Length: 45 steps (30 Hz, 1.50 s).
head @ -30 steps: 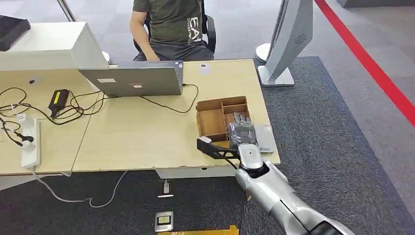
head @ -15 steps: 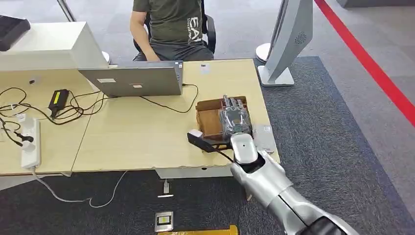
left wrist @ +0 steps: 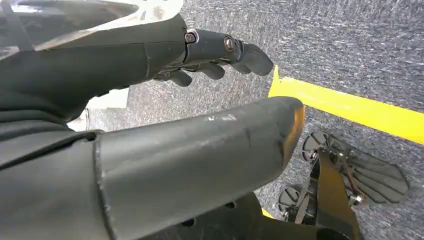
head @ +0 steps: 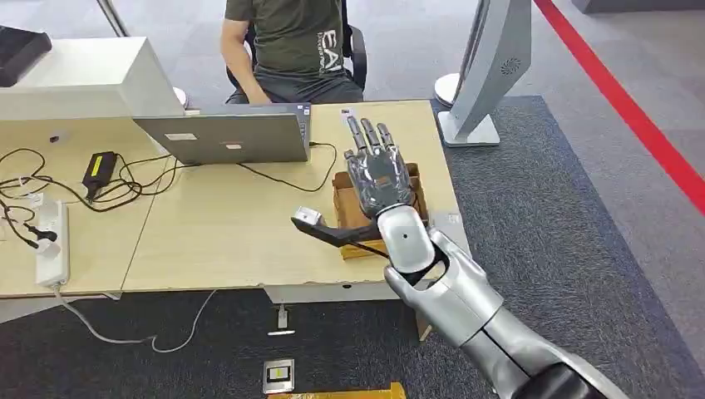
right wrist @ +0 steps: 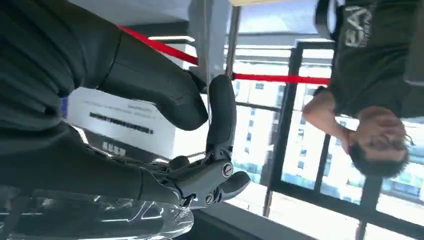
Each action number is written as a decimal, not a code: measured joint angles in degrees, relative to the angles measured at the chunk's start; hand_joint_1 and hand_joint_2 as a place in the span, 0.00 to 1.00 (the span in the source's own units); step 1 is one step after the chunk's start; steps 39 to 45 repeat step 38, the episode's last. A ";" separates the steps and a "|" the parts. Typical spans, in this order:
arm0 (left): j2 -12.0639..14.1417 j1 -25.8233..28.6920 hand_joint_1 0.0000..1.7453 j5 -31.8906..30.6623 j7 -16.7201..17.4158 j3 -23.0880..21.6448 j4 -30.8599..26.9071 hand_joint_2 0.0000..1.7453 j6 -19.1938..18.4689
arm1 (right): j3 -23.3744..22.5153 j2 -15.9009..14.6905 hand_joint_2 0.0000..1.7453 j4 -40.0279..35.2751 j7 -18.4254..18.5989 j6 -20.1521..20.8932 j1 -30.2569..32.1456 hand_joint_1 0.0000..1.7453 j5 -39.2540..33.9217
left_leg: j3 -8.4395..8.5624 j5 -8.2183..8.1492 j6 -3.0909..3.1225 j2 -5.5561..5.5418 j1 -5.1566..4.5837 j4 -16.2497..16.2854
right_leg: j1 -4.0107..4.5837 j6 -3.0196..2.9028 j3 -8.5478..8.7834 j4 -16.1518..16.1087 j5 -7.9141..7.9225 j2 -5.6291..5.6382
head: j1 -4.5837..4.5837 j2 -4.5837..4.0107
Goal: Pass the card to the sensor for recognition and then transmit it.
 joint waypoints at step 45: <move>1.27 0.02 0.00 -0.74 0.74 -1.44 0.00 0.00 -1.11 | 0.02 6.43 1.00 20.70 -0.98 -8.36 -14.85 1.00 -11.45 | 0.00 0.02 0.00 0.00 0.02 0.00 | 0.01 0.00 -0.02 0.01 0.02 0.00 | 0.00 0.00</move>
